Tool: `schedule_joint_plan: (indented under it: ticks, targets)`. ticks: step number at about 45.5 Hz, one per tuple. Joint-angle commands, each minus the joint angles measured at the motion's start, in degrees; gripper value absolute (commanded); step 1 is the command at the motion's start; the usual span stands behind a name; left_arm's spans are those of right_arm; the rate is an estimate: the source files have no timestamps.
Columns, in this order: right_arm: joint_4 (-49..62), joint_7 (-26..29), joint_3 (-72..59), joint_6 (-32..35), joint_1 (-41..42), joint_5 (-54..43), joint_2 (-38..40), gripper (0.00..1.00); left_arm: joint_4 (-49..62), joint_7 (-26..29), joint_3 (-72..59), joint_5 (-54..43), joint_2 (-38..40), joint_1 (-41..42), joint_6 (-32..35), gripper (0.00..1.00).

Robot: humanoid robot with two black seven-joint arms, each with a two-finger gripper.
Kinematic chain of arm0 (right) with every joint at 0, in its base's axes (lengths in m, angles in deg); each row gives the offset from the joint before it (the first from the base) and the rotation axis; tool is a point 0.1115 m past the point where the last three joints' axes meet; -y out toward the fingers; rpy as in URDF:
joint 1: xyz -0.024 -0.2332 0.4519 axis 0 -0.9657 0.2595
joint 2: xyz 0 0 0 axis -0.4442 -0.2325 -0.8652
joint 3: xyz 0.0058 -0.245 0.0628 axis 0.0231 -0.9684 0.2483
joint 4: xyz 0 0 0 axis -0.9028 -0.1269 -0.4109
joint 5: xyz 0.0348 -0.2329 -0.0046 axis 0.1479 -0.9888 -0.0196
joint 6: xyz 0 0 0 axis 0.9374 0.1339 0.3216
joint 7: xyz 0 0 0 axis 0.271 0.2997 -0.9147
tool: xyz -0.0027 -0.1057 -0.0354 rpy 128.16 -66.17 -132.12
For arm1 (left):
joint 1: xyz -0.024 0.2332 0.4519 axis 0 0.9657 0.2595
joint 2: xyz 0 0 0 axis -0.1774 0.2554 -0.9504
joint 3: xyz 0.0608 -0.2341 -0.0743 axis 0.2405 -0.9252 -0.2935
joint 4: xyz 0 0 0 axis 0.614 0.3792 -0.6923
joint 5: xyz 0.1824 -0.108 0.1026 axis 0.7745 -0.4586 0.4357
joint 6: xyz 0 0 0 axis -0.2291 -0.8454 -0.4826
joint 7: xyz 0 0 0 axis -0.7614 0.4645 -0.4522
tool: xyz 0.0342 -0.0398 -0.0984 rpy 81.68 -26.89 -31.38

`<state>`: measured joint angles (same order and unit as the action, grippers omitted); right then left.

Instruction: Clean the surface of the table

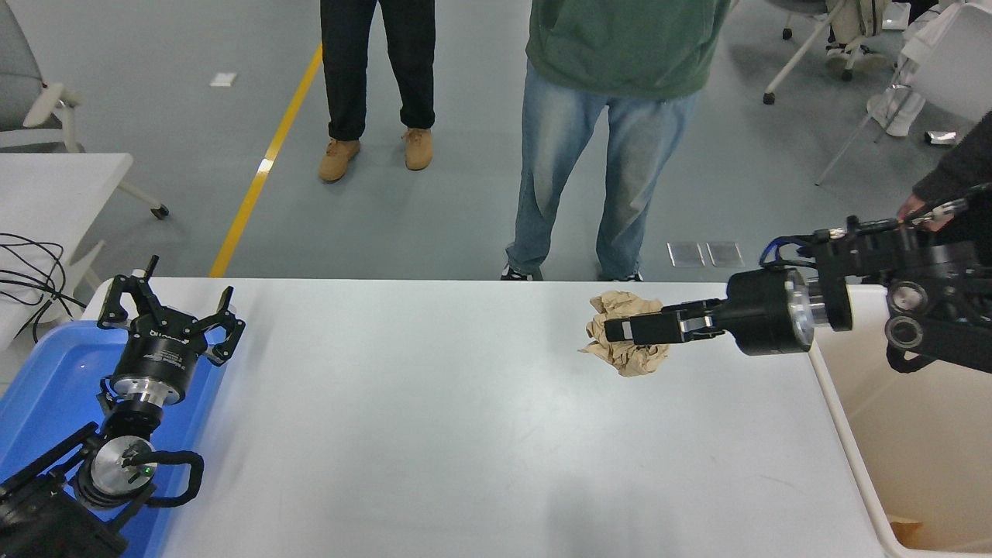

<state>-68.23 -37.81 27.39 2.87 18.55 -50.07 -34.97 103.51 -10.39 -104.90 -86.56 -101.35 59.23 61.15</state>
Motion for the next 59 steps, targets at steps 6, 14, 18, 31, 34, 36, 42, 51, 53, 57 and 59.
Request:
schedule_joint_plan:
  ticks: [6, 14, 18, 31, 34, 36, 42, 51, 53, 57, 59]
  targets:
    - [2.73, -0.23, 6.04, 4.61, 0.26, 12.85, 13.42, 0.00, 0.00, -0.01, 0.02, -0.01, 0.00, -0.02, 0.00, 0.99]
    - [5.46, -1.63, 6.04, 4.35, 0.09, 21.03, 18.69, 0.00, 0.00, -0.01, -0.07, -0.01, 0.09, -0.02, 0.00, 0.99]
    - [6.60, -2.69, 5.78, 4.44, -0.26, 24.45, 20.89, 0.00, 0.00, -0.01, 0.02, -0.01, 0.00, -0.02, 0.00, 0.99]
    - [23.82, -3.40, 5.86, 4.88, -10.45, 34.39, 18.17, 0.00, 0.00, -0.01, 0.02, -0.01, 0.00, -0.02, 0.00, 0.99]
    - [28.74, -3.84, 5.95, 5.75, -13.00, 36.32, 16.51, 0.00, 0.00, -0.01, 0.02, -0.01, 0.00, -0.02, 0.00, 0.99]
    - [32.07, -3.84, 6.04, 6.46, -14.50, 37.55, 14.93, 0.00, 0.00, -0.01, 0.02, -0.01, 0.00, -0.02, 0.00, 0.99]
    - [43.59, -3.92, 6.13, 10.06, -19.07, 42.91, 10.09, 0.00, 0.00, 0.08, 0.02, -0.01, 0.00, 0.07, 0.00, 0.99]
    - [57.48, -3.92, 6.22, 11.91, -27.06, 47.22, 1.92, 0.00, 0.00, -0.01, 0.02, -0.01, 0.00, -0.02, 0.00, 0.99]
    - [60.38, -3.92, 6.22, 11.82, -29.52, 48.45, 0.07, 0.00, 0.00, -0.01, 0.02, -0.01, 0.00, 0.07, 0.00, 0.99]
    - [68.36, -3.84, 7.00, 11.82, -35.40, 51.17, -6.23, 0.00, 0.00, -0.01, 0.02, -0.01, 0.00, -0.02, 0.00, 0.99]
    - [71.72, -3.84, 7.53, 11.82, -37.08, 51.88, -9.15, 0.00, 0.00, -0.01, -0.07, -0.01, 0.00, -0.02, 0.00, 0.99]
